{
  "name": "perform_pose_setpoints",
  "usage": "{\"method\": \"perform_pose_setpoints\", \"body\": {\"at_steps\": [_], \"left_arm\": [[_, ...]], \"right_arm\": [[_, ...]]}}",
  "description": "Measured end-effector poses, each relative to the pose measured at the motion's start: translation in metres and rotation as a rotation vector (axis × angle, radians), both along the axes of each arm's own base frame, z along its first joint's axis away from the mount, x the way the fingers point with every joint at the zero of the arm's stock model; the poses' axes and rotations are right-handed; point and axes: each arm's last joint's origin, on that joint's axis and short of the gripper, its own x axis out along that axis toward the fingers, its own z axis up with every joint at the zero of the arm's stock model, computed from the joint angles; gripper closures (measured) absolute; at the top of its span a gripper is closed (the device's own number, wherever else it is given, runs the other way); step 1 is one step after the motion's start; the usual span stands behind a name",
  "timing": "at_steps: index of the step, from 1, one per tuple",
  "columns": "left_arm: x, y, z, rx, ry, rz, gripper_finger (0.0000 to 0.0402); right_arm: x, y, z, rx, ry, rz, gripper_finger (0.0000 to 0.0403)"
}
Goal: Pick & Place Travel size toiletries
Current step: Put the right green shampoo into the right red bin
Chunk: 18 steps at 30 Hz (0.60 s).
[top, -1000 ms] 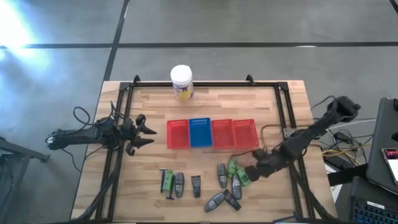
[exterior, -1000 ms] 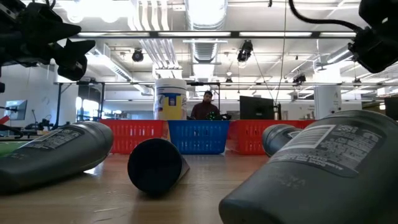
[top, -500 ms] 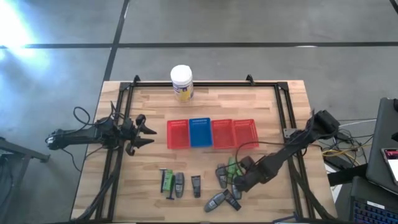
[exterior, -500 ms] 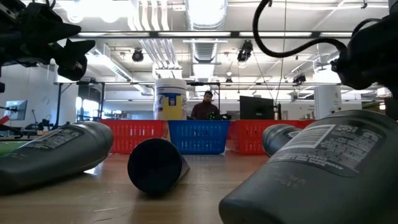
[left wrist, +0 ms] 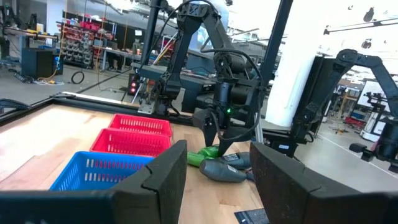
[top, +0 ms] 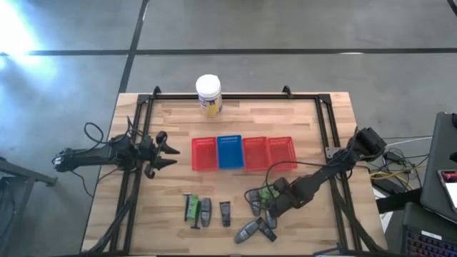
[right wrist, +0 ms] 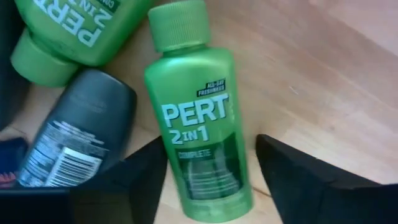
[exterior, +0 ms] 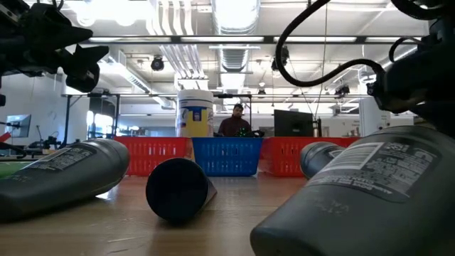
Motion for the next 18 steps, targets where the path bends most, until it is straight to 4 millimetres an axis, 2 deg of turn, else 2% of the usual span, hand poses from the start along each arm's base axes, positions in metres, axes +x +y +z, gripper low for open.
{"method": "perform_pose_setpoints", "body": {"at_steps": [5,8,13,16,18], "left_arm": [[0.000,0.000,0.000,0.000,0.000,0.000,0.0220],[0.000,0.000,0.000,0.000,0.000,0.000,0.0220],[0.000,0.000,0.000,0.000,0.000,0.000,0.0220],[0.000,0.000,0.000,0.000,0.000,0.000,0.0220],[0.000,0.000,0.000,0.000,0.002,0.000,0.0220]], "right_arm": [[-0.004,-0.005,0.009,-0.047,-0.029,0.051,0.0251],[-0.006,-0.006,0.023,-0.029,-0.085,0.055,0.0277],[-0.018,-0.017,0.060,-0.047,-0.213,-0.044,0.0279],[-0.031,-0.034,0.084,-0.111,-0.300,-0.193,0.0270],[-0.041,-0.052,0.095,-0.155,-0.328,-0.321,0.0268]]}}
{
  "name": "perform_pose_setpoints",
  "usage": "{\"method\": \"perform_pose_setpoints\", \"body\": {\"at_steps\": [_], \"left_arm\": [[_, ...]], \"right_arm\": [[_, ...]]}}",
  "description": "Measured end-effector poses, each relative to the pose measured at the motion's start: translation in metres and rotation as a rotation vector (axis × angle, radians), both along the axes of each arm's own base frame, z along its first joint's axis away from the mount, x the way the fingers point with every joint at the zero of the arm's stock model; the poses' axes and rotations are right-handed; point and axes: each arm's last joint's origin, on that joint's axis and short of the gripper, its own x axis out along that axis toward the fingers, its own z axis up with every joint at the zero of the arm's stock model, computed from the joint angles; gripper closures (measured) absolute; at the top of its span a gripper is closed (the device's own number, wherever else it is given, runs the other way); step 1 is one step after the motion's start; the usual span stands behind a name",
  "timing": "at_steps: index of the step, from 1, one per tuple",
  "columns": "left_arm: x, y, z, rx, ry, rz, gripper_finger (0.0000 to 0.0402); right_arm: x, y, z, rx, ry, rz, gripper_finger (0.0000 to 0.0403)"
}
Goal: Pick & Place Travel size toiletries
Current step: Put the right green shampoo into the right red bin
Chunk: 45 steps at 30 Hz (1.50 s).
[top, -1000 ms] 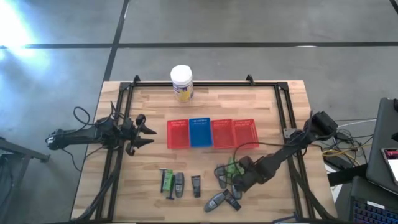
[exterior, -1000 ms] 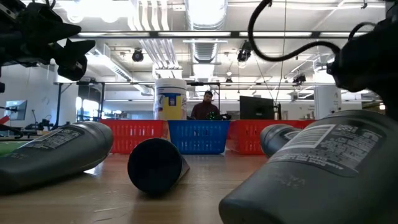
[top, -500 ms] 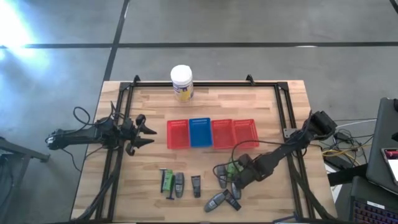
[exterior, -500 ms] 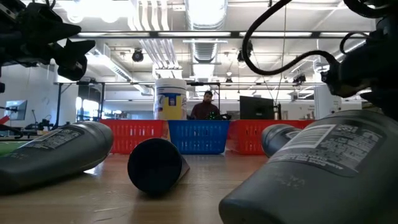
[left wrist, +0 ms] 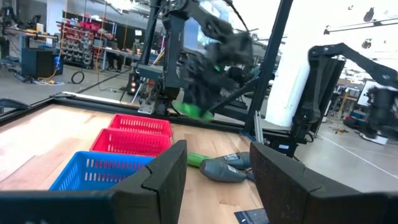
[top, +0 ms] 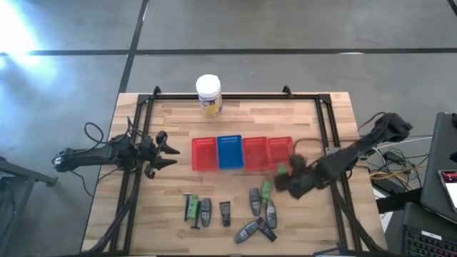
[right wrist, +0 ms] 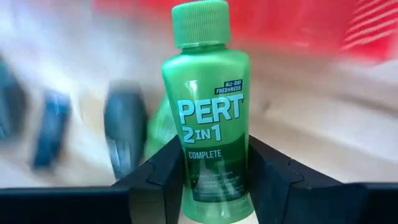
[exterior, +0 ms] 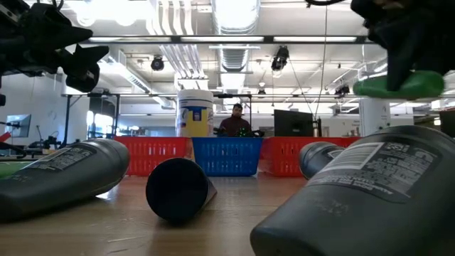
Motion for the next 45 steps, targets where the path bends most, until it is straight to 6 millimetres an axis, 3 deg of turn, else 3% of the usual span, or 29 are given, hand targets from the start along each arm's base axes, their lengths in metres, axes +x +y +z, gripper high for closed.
{"method": "perform_pose_setpoints", "body": {"at_steps": [3,10,15,19,26,31,40,45], "left_arm": [[0.000,0.000,0.000,0.000,0.002,0.000,0.0220],[0.000,0.000,-0.001,0.000,0.008,0.001,0.0220],[0.000,0.000,-0.001,0.000,0.009,0.000,0.0220],[0.000,0.000,-0.001,0.000,0.009,0.000,0.0220],[0.000,0.000,-0.001,0.000,0.009,0.000,0.0220],[0.000,0.000,-0.001,0.000,0.010,0.000,0.0220],[0.000,0.000,-0.001,-0.001,0.015,0.000,0.0220],[0.000,0.000,-0.002,-0.001,0.016,0.000,0.0220]], "right_arm": [[-0.007,-0.033,0.005,-0.023,-0.019,-0.099,0.0267],[-0.003,-0.095,-0.010,0.054,0.006,-0.032,0.0266],[-0.005,-0.116,-0.025,0.115,0.082,0.001,0.0261],[-0.001,-0.122,-0.032,0.103,0.120,0.011,0.0233],[0.005,-0.122,-0.043,0.089,0.176,0.033,0.0159],[0.005,-0.110,-0.034,0.067,0.108,0.056,0.0115],[0.013,-0.063,-0.006,0.144,-0.025,0.042,0.0077],[0.022,-0.031,-0.014,0.205,0.018,0.002,0.0082]]}}
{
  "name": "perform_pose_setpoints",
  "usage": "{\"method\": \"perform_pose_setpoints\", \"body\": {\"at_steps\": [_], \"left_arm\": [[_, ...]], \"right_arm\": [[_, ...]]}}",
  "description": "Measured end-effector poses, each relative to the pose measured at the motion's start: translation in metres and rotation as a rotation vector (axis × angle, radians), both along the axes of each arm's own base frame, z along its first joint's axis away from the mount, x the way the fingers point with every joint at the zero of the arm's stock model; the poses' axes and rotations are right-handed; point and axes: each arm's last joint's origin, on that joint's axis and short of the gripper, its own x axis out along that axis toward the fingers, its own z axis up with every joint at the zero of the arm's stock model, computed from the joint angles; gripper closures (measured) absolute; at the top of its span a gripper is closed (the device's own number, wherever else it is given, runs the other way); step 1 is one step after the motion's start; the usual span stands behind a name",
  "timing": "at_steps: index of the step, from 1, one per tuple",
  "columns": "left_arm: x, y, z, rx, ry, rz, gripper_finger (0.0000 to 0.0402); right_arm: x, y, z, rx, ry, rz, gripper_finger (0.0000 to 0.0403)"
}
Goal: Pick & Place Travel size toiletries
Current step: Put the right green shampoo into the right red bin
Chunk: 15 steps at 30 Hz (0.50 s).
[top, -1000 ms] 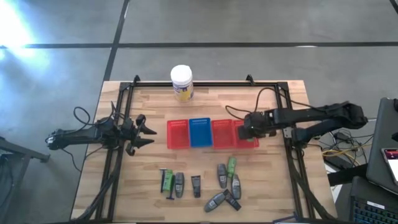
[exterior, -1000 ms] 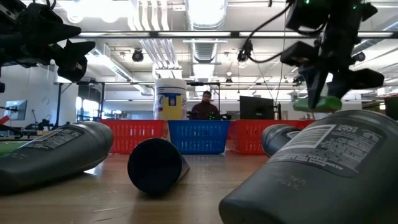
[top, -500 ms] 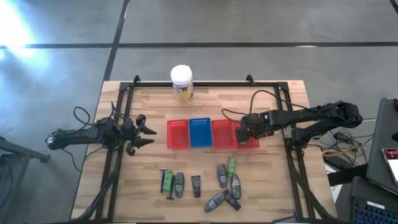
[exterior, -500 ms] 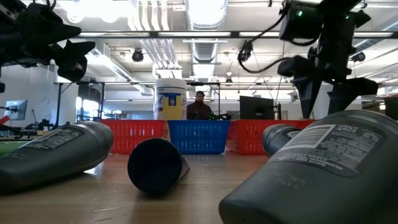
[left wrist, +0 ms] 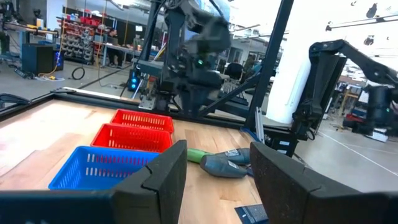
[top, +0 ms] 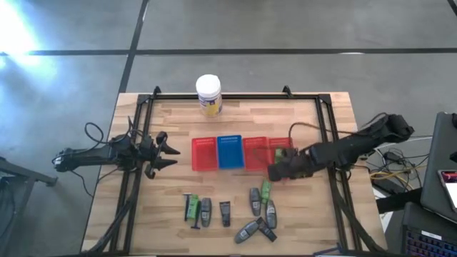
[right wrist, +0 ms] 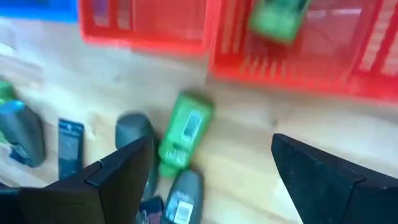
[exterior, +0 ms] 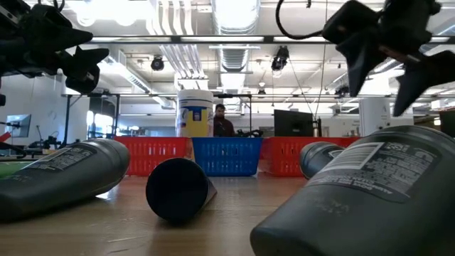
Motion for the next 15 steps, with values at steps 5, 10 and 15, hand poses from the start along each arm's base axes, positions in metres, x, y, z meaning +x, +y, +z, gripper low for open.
{"method": "perform_pose_setpoints", "body": {"at_steps": [5,10,15], "left_arm": [[0.000,0.000,0.000,0.000,0.001,0.000,0.0220],[0.000,0.000,0.000,0.000,0.002,0.000,0.0220],[0.000,0.000,0.000,0.000,0.004,0.000,0.0220]], "right_arm": [[0.017,0.020,-0.024,0.022,0.092,-0.011,0.0095],[0.043,0.028,-0.045,0.009,0.128,-0.004,0.0105],[0.061,0.030,-0.063,-0.019,0.185,0.026,0.0100]]}}
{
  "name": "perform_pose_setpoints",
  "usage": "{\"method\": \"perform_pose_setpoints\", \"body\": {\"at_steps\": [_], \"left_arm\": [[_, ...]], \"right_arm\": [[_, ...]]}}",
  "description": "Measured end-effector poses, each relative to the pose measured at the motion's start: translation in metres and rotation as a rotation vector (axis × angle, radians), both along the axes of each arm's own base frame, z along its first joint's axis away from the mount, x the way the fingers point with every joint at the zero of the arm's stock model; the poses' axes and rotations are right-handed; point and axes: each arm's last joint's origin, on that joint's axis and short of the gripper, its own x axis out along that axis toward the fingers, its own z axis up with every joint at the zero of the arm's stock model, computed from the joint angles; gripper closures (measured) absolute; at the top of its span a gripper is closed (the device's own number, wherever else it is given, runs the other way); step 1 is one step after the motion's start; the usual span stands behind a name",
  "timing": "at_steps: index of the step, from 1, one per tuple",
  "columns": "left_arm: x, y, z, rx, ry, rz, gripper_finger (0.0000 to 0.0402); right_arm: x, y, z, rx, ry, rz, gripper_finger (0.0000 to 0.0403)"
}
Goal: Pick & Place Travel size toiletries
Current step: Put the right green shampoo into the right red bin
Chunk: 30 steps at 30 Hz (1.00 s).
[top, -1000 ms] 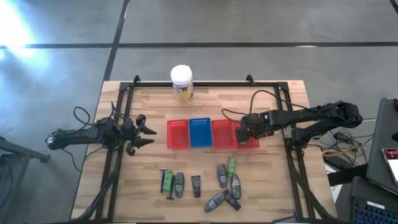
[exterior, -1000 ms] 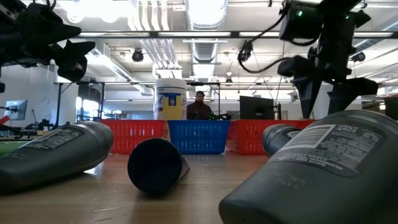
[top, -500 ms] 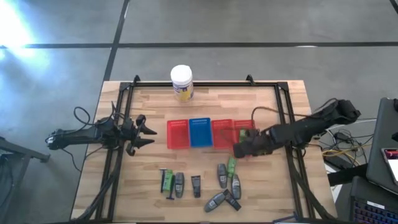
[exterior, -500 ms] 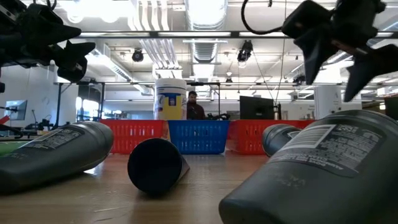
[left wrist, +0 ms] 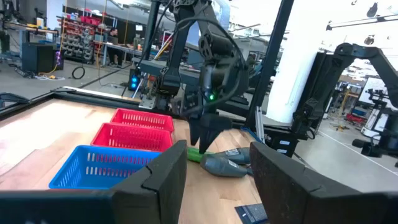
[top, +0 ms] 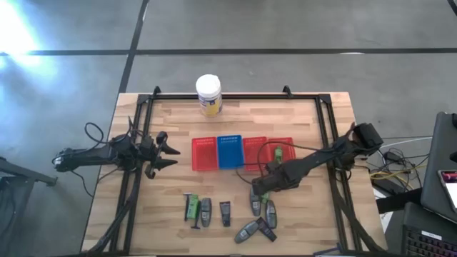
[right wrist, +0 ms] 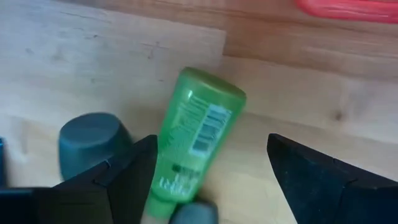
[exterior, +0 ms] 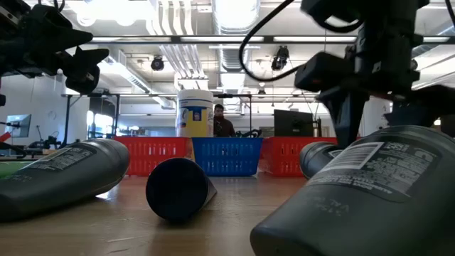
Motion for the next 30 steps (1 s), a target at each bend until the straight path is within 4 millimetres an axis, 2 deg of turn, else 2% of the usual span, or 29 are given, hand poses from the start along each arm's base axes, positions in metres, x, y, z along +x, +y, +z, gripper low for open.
{"method": "perform_pose_setpoints", "body": {"at_steps": [4,11,15,22,25,30], "left_arm": [[0.000,0.000,0.000,0.000,0.000,0.000,0.0220],[0.000,0.000,0.000,0.000,0.001,0.000,0.0220],[0.000,0.000,0.000,0.000,0.001,0.000,0.0220],[0.000,0.000,0.000,0.000,0.001,0.000,0.0220],[0.000,0.000,0.000,0.000,0.001,0.000,0.0220],[0.000,0.000,0.000,0.000,0.001,0.000,0.0220]], "right_arm": [[0.004,-0.001,-0.016,0.008,0.065,0.010,0.0087],[0.006,-0.001,-0.019,0.016,0.064,0.060,0.0081],[0.003,-0.002,-0.014,0.019,0.058,0.059,0.0117],[0.000,-0.003,-0.009,0.015,0.051,0.102,0.0221],[0.001,-0.003,0.002,0.005,0.014,0.134,0.0255],[0.003,-0.008,0.043,-0.071,-0.152,0.138,0.0271]]}}
